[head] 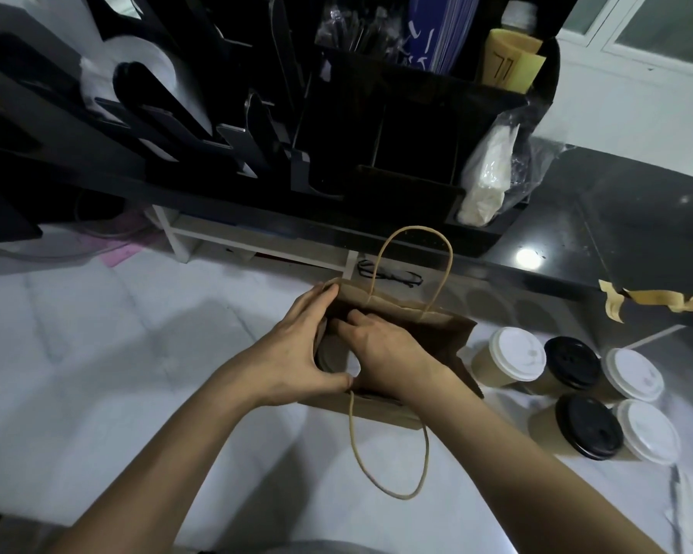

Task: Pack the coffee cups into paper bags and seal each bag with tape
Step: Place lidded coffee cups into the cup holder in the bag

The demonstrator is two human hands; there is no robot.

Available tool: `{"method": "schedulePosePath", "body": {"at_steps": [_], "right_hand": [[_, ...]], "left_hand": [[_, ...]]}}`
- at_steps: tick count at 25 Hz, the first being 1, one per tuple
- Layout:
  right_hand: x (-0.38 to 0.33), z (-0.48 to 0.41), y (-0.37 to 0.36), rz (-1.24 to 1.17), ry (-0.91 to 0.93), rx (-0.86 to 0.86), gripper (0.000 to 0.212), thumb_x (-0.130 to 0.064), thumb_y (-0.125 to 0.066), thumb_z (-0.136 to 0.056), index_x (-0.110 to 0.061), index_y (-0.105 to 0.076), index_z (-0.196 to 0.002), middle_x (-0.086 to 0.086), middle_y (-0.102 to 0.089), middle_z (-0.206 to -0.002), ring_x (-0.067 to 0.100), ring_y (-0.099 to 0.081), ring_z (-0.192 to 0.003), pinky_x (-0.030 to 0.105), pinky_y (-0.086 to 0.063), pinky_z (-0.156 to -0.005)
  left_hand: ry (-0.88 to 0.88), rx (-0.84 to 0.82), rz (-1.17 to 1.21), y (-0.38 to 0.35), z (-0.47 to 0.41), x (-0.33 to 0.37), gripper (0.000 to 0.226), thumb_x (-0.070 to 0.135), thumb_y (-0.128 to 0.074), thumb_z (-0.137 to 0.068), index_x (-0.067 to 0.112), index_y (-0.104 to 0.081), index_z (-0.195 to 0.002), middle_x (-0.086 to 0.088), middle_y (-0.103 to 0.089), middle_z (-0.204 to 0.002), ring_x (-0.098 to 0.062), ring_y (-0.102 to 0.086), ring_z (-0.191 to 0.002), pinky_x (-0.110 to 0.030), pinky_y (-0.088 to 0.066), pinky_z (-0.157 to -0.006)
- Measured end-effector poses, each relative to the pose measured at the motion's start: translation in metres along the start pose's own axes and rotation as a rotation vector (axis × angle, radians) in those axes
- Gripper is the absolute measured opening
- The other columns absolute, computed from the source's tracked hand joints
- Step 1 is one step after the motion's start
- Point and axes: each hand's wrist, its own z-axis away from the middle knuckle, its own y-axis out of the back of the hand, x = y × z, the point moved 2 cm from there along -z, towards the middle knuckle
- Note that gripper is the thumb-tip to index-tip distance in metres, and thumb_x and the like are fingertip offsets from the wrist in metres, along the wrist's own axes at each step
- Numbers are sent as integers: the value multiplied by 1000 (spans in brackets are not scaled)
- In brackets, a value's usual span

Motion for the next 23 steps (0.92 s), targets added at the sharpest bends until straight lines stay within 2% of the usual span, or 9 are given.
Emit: {"method": "schedulePosePath", "body": {"at_steps": [6,10,13,16,20,23], "right_hand": [[1,1,-3,-45,-24,-2,79,-28,-79,-85,-26,-37,-152,2,-48,-140,21,-54,-122,33,-52,-101],[4,6,2,-147,-28,-10,80,-34,-80,-83,-29,-38,-150,0,-47,-145,21,-52,-128,36,-51,-104],[10,12,9,-202,-54,28,77,-37,-78,-85,-32,-38,-151,-3,-49,-146,18,-52,-130,33,-47,-108],[16,25,21,-249,-79,74,61,-37,-69,-93,-31,-44,-148,-4,-55,-142,14,-56,-125,28,-47,-103],[26,47,38,-306,-135,142,45,-39,-63,-96,-32,-53,-140,-7,-62,-130,13,-60,-113,31,-53,-95],[39,65,43,-397,-198,192,37,-37,-61,-98,-31,-58,-134,-11,-63,-113,5,-61,-99,26,-55,-87]], "left_hand": [[9,0,12,0,0,1,118,40,-81,-78,38,4,-159,27,10,-162,-9,-11,-151,-26,-32,-114],[14,14,14,1,0,0,119,40,-82,-78,38,5,-159,26,10,-162,-10,-12,-151,-24,-30,-113],[19,25,20,1,0,-1,119,41,-83,-77,38,4,-159,27,9,-162,-11,-14,-151,-26,-30,-114],[25,38,24,1,-2,-1,118,42,-83,-77,37,2,-159,26,7,-163,-13,-15,-151,-32,-30,-117],[24,57,19,0,-4,-3,116,40,-82,-78,38,0,-159,23,3,-164,-13,-17,-151,-32,-30,-117],[25,58,36,0,-5,-5,115,39,-84,-77,39,-2,-159,23,0,-163,-13,-18,-151,-36,-30,-119]]}}
